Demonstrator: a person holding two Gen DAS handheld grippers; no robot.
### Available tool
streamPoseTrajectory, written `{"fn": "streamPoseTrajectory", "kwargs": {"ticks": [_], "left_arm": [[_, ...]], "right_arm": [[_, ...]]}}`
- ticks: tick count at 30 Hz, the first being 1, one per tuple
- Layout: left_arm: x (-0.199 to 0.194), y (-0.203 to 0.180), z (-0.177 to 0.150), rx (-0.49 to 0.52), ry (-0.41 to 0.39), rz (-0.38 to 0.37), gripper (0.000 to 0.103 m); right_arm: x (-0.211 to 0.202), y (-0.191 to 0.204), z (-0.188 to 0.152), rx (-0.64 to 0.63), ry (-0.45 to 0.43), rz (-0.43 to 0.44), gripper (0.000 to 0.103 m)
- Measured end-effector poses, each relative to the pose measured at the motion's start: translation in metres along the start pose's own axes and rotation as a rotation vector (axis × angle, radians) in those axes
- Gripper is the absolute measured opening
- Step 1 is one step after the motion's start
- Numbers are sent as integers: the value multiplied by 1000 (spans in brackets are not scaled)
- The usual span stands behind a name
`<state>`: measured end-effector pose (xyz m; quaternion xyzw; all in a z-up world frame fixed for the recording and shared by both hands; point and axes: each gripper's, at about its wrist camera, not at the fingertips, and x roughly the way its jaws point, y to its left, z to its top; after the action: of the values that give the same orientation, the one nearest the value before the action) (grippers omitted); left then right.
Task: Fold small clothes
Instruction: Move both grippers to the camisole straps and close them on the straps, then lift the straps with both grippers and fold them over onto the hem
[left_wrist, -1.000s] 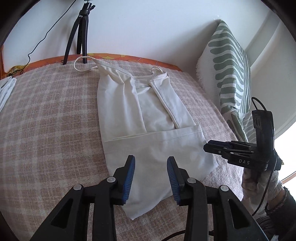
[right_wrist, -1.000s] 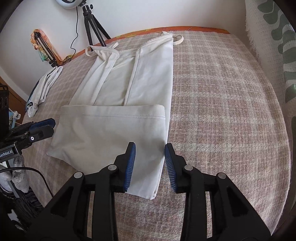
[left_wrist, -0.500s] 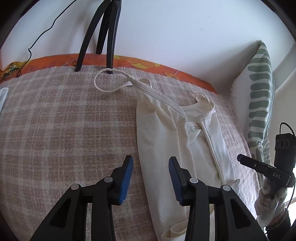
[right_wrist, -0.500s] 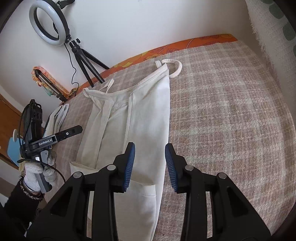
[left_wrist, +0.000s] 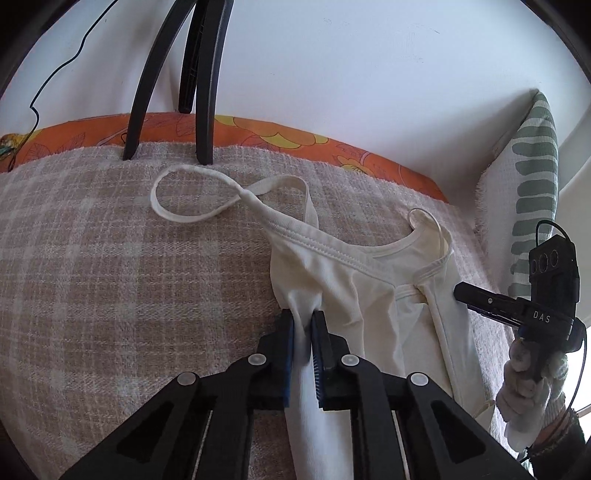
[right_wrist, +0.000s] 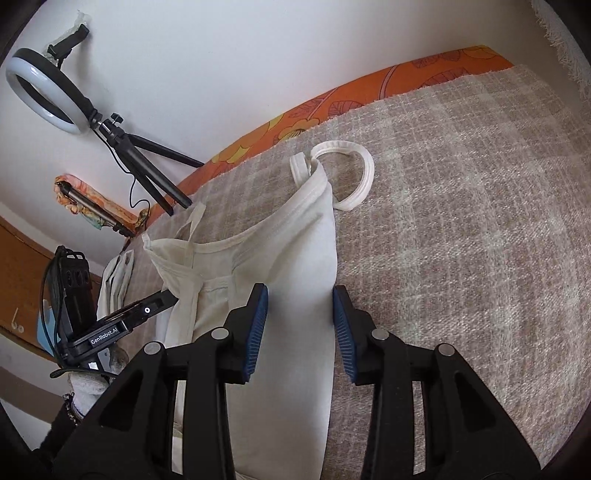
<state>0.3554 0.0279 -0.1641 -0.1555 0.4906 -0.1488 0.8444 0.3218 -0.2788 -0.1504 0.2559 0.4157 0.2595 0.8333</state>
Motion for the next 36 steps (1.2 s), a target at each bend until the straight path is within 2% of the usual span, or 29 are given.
{"fn": "streamPoseTrajectory", "kwargs": {"ticks": [1,2,3,4,7,8,9,12,14,16,17,18,20,22,24,28,30,32,36], "left_arm": [[0,2,0,-15,-3,-4,2],[-2,4,0,-27,-9,-4,1],[-6,6,-1,-34,-25,18,0],[-11,10,-3,-39,-45,36,0],[-15,18,-5,-53,-59,35,1],[-16,20,-4,-48,-56,47,7],[-16,22,-3,-47,-58,50,21],[-15,25,5,-48,-52,-8,35],[-12,23,11,-36,-51,-21,43],[-6,17,17,-2,-57,23,38],[0,13,20,13,-52,52,29],[4,11,23,18,-48,66,25],[8,11,31,12,-48,69,22],[13,14,39,-1,-45,73,13],[17,19,46,-14,-44,63,8],[20,23,53,-25,-42,60,1],[19,20,52,-9,-47,68,0],[15,20,51,-25,-52,45,0],[1,23,51,-62,-76,-3,0]], "right_arm": [[2,2,1,-8,6,1,37],[3,3,2,-23,2,-11,32],[5,5,3,-42,8,-32,9],[7,6,3,-60,12,-64,6],[7,4,3,-61,3,-80,3],[8,5,3,-69,4,-87,3],[8,6,3,-83,4,-91,3],[8,4,7,-69,18,-65,5],[5,-2,10,-38,17,-26,11],[3,-4,14,-31,2,-18,27],[4,-3,17,-31,-5,-14,31],[5,-3,20,-29,-9,-8,34],[11,-2,25,-20,-2,6,34],[17,-2,30,-24,-2,0,34],[20,-1,35,-26,-13,-16,28],[24,-4,44,-16,-14,-42,9],[24,-1,43,-36,-15,-50,8],[21,2,43,-38,-25,-56,7],[6,4,45,-6,-68,-6,7]]}}
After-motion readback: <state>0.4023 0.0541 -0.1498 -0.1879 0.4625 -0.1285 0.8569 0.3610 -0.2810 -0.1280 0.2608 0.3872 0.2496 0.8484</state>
